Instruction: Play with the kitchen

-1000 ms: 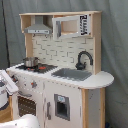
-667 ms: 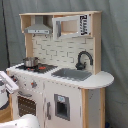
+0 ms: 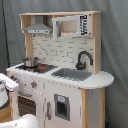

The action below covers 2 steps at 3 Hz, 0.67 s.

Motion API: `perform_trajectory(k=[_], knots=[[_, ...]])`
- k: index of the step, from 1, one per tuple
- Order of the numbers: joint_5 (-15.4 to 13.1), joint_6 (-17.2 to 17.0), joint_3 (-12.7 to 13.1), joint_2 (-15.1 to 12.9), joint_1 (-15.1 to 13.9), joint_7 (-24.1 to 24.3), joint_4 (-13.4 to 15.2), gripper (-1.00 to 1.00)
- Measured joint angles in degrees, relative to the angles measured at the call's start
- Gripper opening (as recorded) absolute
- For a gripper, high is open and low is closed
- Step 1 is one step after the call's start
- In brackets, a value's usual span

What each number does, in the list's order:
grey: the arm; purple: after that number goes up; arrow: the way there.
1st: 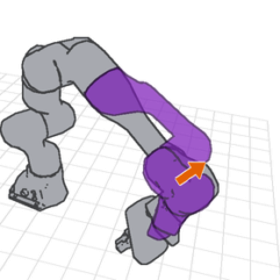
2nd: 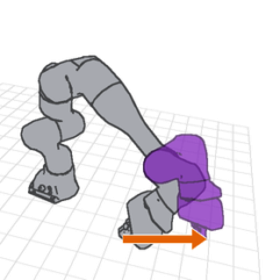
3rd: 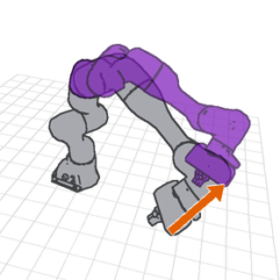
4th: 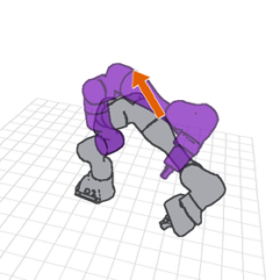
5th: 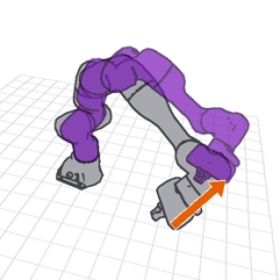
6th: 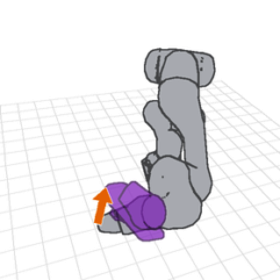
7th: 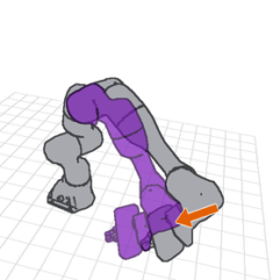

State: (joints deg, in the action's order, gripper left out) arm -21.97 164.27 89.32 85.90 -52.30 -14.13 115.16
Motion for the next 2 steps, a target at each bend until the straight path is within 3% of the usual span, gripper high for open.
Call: perform_trajectory(k=[2], knots=[[-10.47,-1.85,-0.04,0.03,-0.23,-6.75,-1.3,-1.0]])
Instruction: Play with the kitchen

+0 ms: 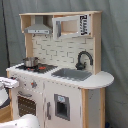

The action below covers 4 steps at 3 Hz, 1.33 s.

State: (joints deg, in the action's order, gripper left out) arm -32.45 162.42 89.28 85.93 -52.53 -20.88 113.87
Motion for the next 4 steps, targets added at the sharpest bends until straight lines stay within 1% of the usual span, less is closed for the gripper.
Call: perform_trajectory(k=[1,2,3,4], knots=[[-6.05,-0.53,0.0,0.0,-0.09,-1.62,-0.49,-1.0],[-11.82,-1.28,0.08,0.0,-0.11,-2.27,-0.93,-1.0],[-12.27,-2.19,0.19,-0.21,0.01,-1.06,-1.1,-1.0],[-12.25,-2.21,0.19,-0.22,0.01,-0.77,-1.1,1.0]])
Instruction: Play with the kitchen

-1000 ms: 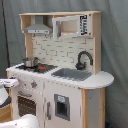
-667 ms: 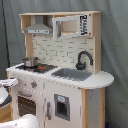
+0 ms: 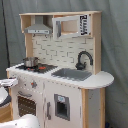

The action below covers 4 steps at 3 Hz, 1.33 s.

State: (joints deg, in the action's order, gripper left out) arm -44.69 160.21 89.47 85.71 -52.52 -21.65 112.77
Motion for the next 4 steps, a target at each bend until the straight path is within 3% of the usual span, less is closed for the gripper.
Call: perform_trajectory(k=[4], knots=[[2.62,1.34,2.41,-2.35,-0.05,22.91,0.2,1.0]])
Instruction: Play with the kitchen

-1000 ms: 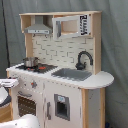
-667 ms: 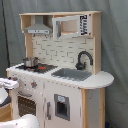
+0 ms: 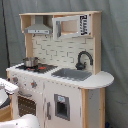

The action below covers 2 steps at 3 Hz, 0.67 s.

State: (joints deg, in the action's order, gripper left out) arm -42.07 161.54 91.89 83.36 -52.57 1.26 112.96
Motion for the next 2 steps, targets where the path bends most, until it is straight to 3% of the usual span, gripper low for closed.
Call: perform_trajectory(k=[2], knots=[[0.02,-0.32,-3.53,-0.06,8.46,1.53,6.94,1.0]])
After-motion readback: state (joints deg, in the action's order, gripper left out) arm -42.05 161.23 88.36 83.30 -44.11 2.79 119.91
